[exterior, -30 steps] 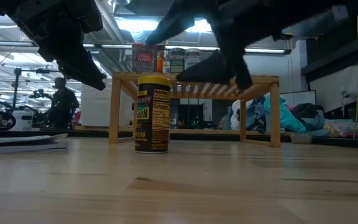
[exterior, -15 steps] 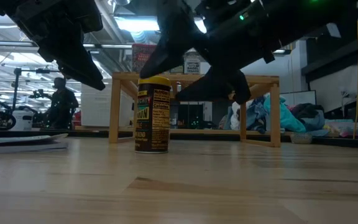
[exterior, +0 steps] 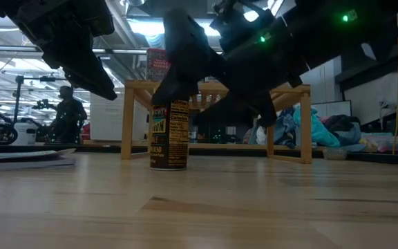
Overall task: Shelf spices
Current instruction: Put the yellow seasoning bottle on the shelf
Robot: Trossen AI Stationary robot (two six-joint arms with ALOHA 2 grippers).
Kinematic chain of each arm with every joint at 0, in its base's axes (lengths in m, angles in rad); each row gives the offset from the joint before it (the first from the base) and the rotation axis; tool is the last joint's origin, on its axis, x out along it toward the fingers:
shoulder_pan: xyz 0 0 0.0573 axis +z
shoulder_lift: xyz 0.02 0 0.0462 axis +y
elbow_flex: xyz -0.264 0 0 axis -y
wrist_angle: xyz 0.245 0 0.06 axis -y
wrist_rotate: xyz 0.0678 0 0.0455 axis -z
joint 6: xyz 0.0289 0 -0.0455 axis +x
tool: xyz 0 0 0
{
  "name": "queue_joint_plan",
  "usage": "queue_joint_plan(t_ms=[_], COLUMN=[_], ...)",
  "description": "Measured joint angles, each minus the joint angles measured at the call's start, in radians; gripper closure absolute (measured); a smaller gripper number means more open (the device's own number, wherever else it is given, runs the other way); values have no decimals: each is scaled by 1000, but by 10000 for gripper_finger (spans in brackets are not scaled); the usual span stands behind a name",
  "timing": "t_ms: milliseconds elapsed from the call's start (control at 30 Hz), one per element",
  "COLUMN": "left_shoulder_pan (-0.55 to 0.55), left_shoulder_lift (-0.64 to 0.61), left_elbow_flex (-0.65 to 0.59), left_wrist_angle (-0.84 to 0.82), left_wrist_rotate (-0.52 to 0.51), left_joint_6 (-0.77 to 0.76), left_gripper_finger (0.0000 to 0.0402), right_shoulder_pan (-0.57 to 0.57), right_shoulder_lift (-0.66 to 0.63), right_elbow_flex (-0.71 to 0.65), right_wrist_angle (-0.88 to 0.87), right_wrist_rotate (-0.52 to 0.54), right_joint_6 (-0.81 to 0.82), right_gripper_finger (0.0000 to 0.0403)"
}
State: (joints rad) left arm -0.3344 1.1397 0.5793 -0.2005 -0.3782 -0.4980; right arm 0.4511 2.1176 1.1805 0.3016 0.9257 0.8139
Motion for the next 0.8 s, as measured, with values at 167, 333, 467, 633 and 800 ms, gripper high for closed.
queue_joint_plan(t_ms=[167, 333, 467, 633, 800], left_shoulder_pan=[0, 0, 0, 0, 0], left_shoulder_lift=[0, 0, 0, 0, 0], left_elbow_flex=[0, 0, 0, 0, 0], left_wrist_angle=[0, 1, 0, 0, 0], left_wrist_rotate=[0, 0, 0, 0, 0], left_joint_6=[0, 0, 0, 0, 0], left_gripper_finger=[219, 219, 219, 219, 219], right_shoulder_pan=[-18, -60, -78, -87, -87], right_shoulder_lift=[8, 8, 8, 8, 8], right_elbow_flex=[0, 0, 0, 0, 0], right_wrist_angle=[39, 48, 50, 59, 53], right_wrist_rotate=[-8, -78, -105, -105, -97], right_joint_6=[-8, -10, -11, -36, -37], right_gripper_finger=[45, 45, 45, 45, 49])
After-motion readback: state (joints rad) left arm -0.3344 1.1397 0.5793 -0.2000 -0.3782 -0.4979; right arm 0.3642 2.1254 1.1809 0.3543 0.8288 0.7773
